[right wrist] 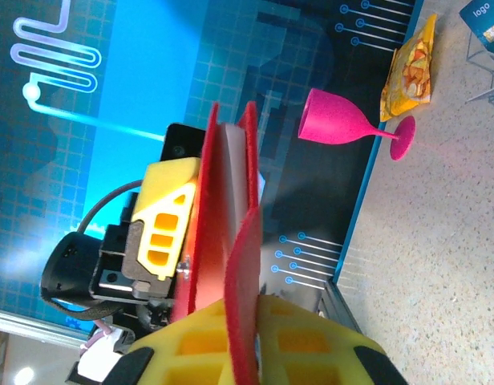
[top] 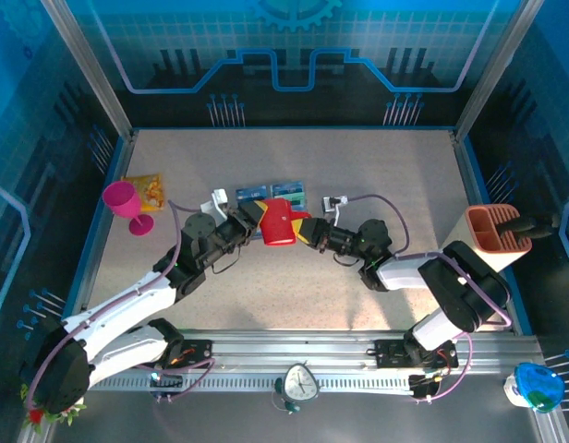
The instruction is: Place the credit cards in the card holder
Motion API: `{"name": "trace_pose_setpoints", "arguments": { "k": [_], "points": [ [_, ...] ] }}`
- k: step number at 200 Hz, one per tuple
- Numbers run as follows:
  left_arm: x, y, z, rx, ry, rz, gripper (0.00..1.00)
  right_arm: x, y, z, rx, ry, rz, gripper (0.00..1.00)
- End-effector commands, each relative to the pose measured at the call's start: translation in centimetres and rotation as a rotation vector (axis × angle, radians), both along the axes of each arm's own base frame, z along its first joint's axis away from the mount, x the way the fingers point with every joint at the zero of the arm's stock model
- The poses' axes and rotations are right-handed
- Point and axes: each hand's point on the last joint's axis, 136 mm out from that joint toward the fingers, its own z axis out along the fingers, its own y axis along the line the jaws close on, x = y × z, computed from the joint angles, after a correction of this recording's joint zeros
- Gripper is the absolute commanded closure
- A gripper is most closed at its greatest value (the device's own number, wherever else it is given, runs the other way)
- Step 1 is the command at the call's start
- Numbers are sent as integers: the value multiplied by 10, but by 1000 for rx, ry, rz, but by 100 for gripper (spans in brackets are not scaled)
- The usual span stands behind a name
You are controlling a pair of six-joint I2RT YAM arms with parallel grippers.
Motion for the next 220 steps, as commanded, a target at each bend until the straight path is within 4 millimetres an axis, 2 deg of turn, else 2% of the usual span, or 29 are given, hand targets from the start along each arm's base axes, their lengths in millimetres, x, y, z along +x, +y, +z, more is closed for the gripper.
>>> {"name": "trace_pose_setpoints", "arguments": {
  "k": [1,13,26,58,75,107,143,173,220],
  "points": [
    [-8,3,-17,70,12,-6,30,-2,-13,10,1,-51,-31,100],
    [-12,11,-23,122,20,9,12,-3,-17,4,-39,-43,-41,100],
    [-16,20,-27,181,23,24,1,-6,-20,-4,-99,-40,-48,100],
    [-28,41,-30,358,32,31,1,-19,-33,-19,-337,-60,-74,100],
    [-31,44,-29,481,51,-4,1,-26,-45,-23,-494,-78,-112,100],
    [-24,24,-28,599,78,-116,1,-34,-59,-34,-664,-81,-154,100],
    [-19,-5,-25,744,46,-183,1,-41,-53,-46,-804,-106,-156,100],
    [-19,-14,-23,829,7,-172,1,-43,-46,-52,-851,-117,-148,100],
    [-21,-25,-48,891,31,-202,1,-39,-39,-58,-847,-102,-142,100]
  ]
}}
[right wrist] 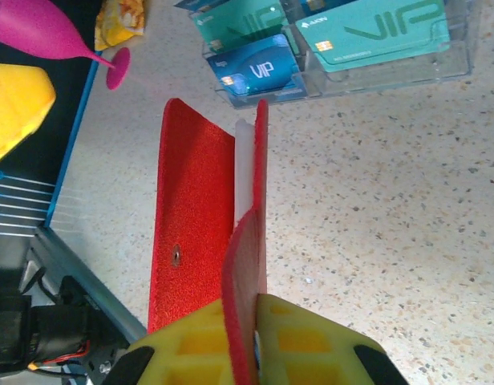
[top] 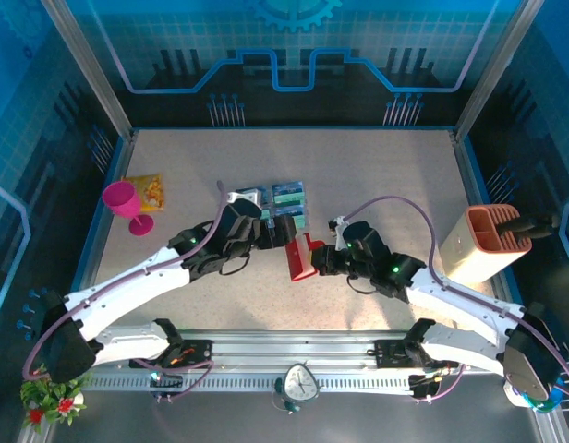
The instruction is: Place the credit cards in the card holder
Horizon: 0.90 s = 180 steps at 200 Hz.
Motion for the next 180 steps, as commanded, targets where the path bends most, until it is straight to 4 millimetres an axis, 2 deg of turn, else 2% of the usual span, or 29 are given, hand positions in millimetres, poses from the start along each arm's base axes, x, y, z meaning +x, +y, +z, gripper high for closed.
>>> {"name": "trace_pose_setpoints", "arguments": {
  "k": [1,44,82,128,180],
  "points": [
    [3,-1,-9,74,-10,-3,1,7,7,15,10,-45,-3,100],
    [6,-15,-36,126,25,-30,1,9,11,17,21,-45,4,100],
    [6,-15,-61,179,73,-35,1,10,10,16,24,-44,-8,100],
    [-6,8,-91,244,124,15,1,13,5,9,23,-27,-34,100],
    [-24,36,-118,301,162,52,1,12,2,-20,63,20,-75,100]
  ]
}}
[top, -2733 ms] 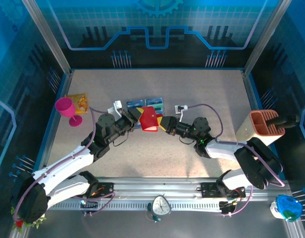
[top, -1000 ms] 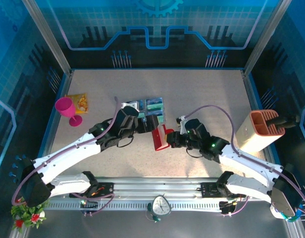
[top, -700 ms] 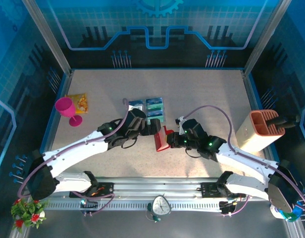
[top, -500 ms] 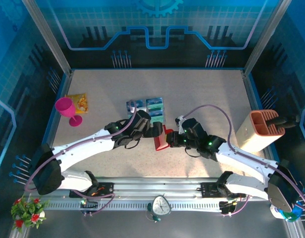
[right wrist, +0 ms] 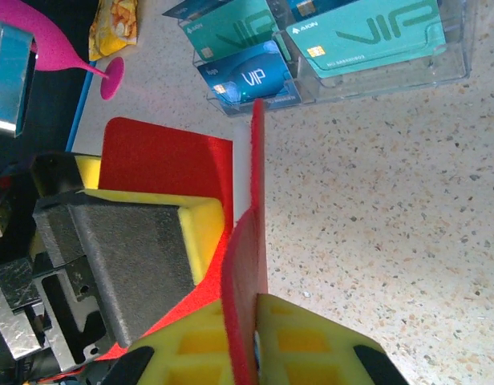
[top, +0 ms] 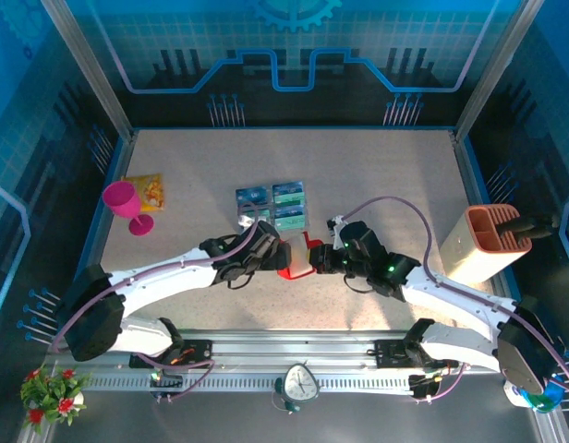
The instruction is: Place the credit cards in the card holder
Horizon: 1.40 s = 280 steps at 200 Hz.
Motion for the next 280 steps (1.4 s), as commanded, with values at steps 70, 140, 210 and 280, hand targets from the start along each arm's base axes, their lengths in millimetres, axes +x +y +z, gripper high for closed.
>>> {"name": "trace_pose_setpoints", "arguments": {
  "k": [70,140,210,280],
  "points": [
    [-14,28,-40,125,54,55,1,3,1,-41,122,32,-119,100],
    [-14,47,-52,239,66,92,1,1,23,-66,153,75,-131,100],
    [-18,66,-67,323,88,122,1,-6,20,-90,116,110,-152,100],
    [-18,78,-73,365,91,126,1,-10,-20,-77,37,80,-181,67]
  ]
}}
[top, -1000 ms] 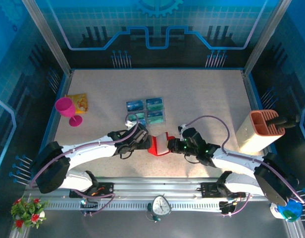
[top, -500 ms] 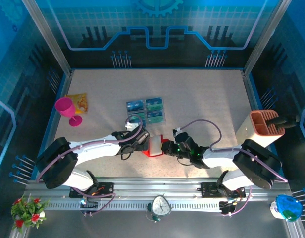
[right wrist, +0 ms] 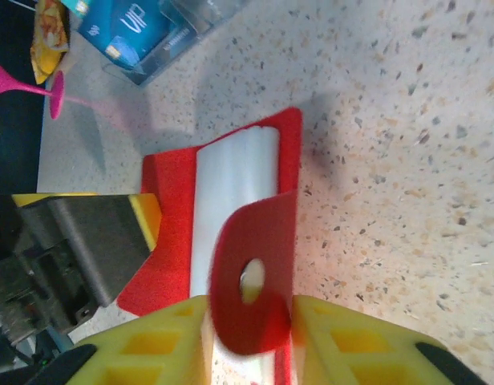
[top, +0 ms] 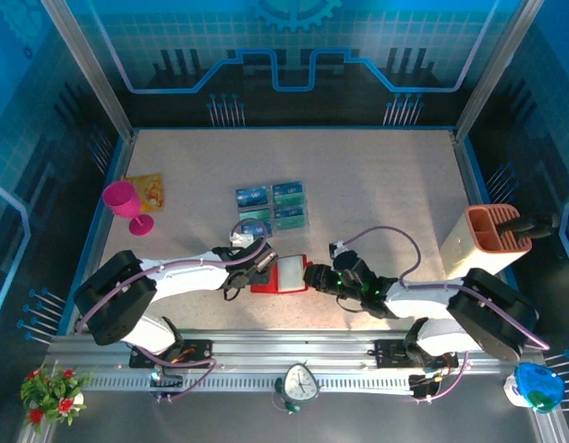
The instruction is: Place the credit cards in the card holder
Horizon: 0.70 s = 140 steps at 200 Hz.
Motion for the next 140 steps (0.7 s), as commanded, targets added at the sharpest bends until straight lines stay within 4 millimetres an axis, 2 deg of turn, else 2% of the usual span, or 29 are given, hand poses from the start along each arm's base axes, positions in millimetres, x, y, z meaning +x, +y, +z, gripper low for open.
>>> {"name": "trace_pose_setpoints", "arguments": {
  "k": [1,38,58,76,115,140],
  "points": [
    [-2,13,-2,54,-2,12,1,2,-21,5,-60,-24,-27,67],
    [1,11,3,54,-16,0,1,-1,-38,24,-136,-56,-4,76],
    [3,10,4,55,-21,-6,1,0,-31,33,-158,-69,50,80],
    [4,10,5,62,-25,-8,1,2,-17,38,-158,-69,113,82],
    [4,11,8,64,-28,-10,1,8,13,25,-157,-33,204,88],
    [3,12,9,65,-28,-10,1,14,16,11,-181,-16,202,91]
  ]
}}
